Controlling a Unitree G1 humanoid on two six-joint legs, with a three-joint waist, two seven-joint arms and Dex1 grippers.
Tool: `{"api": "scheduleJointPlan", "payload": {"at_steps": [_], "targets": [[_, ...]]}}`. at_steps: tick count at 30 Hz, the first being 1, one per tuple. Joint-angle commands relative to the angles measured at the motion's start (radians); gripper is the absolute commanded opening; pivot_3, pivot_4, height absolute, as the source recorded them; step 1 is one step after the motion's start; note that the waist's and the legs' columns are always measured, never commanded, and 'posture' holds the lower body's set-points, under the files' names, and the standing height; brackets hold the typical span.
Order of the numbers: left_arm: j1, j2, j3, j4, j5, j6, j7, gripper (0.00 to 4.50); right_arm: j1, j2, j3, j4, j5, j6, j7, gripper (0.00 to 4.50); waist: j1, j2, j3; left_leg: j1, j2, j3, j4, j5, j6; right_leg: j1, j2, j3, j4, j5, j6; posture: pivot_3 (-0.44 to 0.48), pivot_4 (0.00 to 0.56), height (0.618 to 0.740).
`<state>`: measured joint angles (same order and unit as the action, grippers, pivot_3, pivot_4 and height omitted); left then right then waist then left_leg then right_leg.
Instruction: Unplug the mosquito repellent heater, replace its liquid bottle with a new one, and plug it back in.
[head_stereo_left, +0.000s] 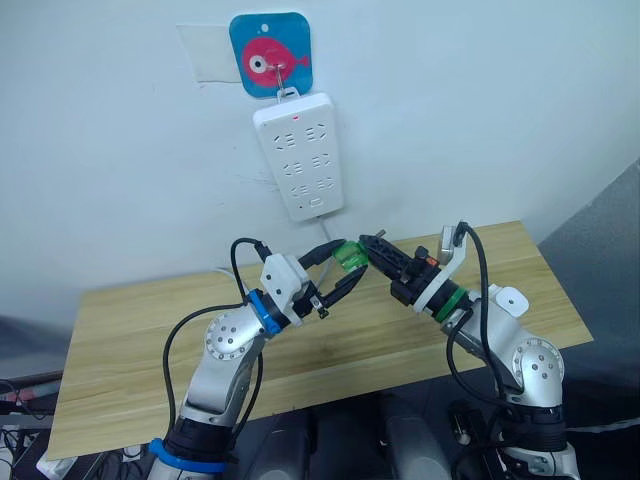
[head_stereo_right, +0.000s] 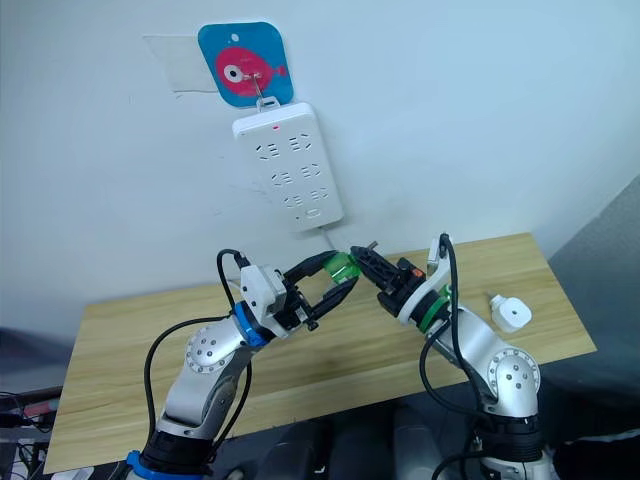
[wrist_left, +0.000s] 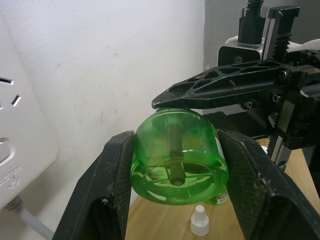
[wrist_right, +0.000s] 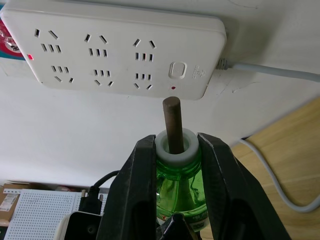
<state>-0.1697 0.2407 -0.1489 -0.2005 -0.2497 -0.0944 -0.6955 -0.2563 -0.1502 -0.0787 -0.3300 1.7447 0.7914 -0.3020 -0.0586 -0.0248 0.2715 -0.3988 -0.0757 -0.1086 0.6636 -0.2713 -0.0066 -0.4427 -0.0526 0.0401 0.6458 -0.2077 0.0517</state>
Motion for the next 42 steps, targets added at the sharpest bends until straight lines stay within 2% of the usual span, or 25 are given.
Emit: {"api": "scheduleJointPlan", "payload": {"at_steps": [1, 8, 9, 10, 14, 15, 30, 31, 38, 42], "targets": [[-0.008, -0.008, -0.009, -0.001, -0.006, -0.015, 0.002, 2.21, -0.019, 0.004, 0.006, -0.049, 0.042, -0.025, 0.011, 0.83, 0.000, 0.000, 0.000, 0.000, 0.000, 0.000, 0.000, 0.000, 0.000, 0.000, 0.000, 0.000, 0.000, 0.000, 0.000, -0.089, 0.254, 0.740], [-0.007, -0.001, -0.010, 0.004, 0.016, -0.024, 0.010, 2.21, -0.030, -0.005, 0.013, -0.046, 0.049, -0.039, 0.012, 0.83, 0.000, 0.000, 0.000, 0.000, 0.000, 0.000, 0.000, 0.000, 0.000, 0.000, 0.000, 0.000, 0.000, 0.000, 0.000, -0.091, 0.254, 0.740], [-0.005, -0.002, -0.013, 0.001, 0.008, -0.017, 0.005, 2.93, -0.030, -0.005, 0.015, -0.047, 0.049, -0.040, 0.012, 0.83, 0.000, 0.000, 0.000, 0.000, 0.000, 0.000, 0.000, 0.000, 0.000, 0.000, 0.000, 0.000, 0.000, 0.000, 0.000, -0.091, 0.254, 0.740], [-0.005, -0.002, -0.016, 0.000, 0.002, -0.011, 0.002, 3.13, -0.031, -0.007, 0.016, -0.046, 0.050, -0.041, 0.013, 0.83, 0.000, 0.000, 0.000, 0.000, 0.000, 0.000, 0.000, 0.000, 0.000, 0.000, 0.000, 0.000, 0.000, 0.000, 0.000, -0.090, 0.252, 0.740], [-0.007, -0.010, -0.017, 0.000, 0.018, -0.029, 0.019, 4.43, -0.031, -0.014, 0.027, -0.051, 0.054, -0.043, 0.017, 0.83, 0.000, 0.000, 0.000, 0.000, 0.000, 0.000, 0.000, 0.000, 0.000, 0.000, 0.000, 0.000, 0.000, 0.000, 0.000, -0.091, 0.253, 0.740], [-0.007, -0.010, -0.017, 0.000, 0.016, -0.025, 0.019, 4.47, -0.031, -0.015, 0.029, -0.052, 0.056, -0.045, 0.016, 0.83, 0.000, 0.000, 0.000, 0.000, 0.000, 0.000, 0.000, 0.000, 0.000, 0.000, 0.000, 0.000, 0.000, 0.000, 0.000, -0.091, 0.253, 0.740], [-0.015, -0.030, -0.007, -0.005, -0.035, -0.002, 0.023, 4.47, -0.028, -0.029, 0.042, -0.055, 0.072, -0.058, 0.020, 0.83, 0.000, 0.000, 0.000, 0.000, 0.000, 0.000, 0.000, 0.000, 0.000, 0.000, 0.000, 0.000, 0.000, 0.000, 0.000, -0.093, 0.252, 0.740], [-0.014, -0.029, -0.008, -0.005, -0.039, 0.000, 0.020, 4.09, -0.028, -0.030, 0.042, -0.055, 0.074, -0.059, 0.019, 0.83, 0.000, 0.000, 0.000, 0.000, 0.000, 0.000, 0.000, 0.000, 0.000, 0.000, 0.000, 0.000, 0.000, 0.000, 0.000, -0.093, 0.252, 0.740], [-0.020, -0.032, -0.009, 0.005, -0.043, -0.003, 0.019, 2.26, -0.033, -0.035, 0.046, -0.057, 0.088, -0.064, 0.018, 0.83, 0.000, 0.000, 0.000, 0.000, 0.000, 0.000, 0.000, 0.000, 0.000, 0.000, 0.000, 0.000, 0.000, 0.000, 0.000, -0.096, 0.254, 0.740], [-0.026, -0.038, -0.006, 0.005, -0.044, 0.002, 0.025, 2.25, -0.031, -0.037, 0.052, -0.058, 0.088, -0.065, 0.018, 0.83, 0.000, 0.000, 0.000, 0.000, 0.000, 0.000, 0.000, 0.000, 0.000, 0.000, 0.000, 0.000, 0.000, 0.000, 0.000, -0.097, 0.257, 0.740]]}}
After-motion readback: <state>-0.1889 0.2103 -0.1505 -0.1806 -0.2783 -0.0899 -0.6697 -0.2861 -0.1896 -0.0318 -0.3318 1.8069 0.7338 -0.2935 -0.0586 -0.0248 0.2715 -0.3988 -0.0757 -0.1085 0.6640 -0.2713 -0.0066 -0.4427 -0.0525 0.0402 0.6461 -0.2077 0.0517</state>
